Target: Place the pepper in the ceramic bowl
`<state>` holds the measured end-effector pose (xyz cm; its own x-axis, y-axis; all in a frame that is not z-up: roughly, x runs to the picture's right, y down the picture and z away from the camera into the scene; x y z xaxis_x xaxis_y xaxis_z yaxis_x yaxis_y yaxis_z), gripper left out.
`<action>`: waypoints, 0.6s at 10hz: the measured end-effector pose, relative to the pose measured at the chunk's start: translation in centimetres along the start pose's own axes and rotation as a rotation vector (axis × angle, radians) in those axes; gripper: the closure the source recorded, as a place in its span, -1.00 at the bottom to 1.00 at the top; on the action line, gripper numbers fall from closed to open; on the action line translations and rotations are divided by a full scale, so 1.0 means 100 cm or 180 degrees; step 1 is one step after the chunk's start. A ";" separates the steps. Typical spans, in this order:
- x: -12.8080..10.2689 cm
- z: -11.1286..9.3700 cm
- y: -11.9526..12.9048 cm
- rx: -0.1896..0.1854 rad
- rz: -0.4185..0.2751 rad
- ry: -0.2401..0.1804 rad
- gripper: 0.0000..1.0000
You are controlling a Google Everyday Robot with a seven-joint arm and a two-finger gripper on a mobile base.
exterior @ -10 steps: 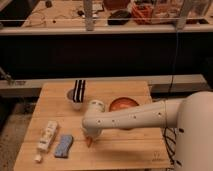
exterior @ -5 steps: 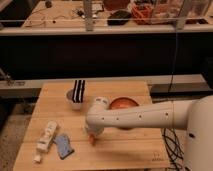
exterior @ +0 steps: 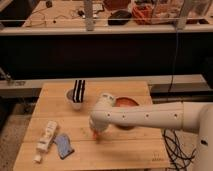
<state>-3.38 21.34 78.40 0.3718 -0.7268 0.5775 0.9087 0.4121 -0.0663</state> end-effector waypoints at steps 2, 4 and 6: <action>0.005 -0.004 0.001 0.0019 0.0025 0.0003 0.97; 0.024 -0.007 0.007 0.0063 0.0103 0.0017 0.97; 0.038 -0.010 0.013 0.0087 0.0162 0.0017 0.97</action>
<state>-0.62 18.53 79.75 0.4186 -0.7075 0.5695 0.8831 0.4635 -0.0733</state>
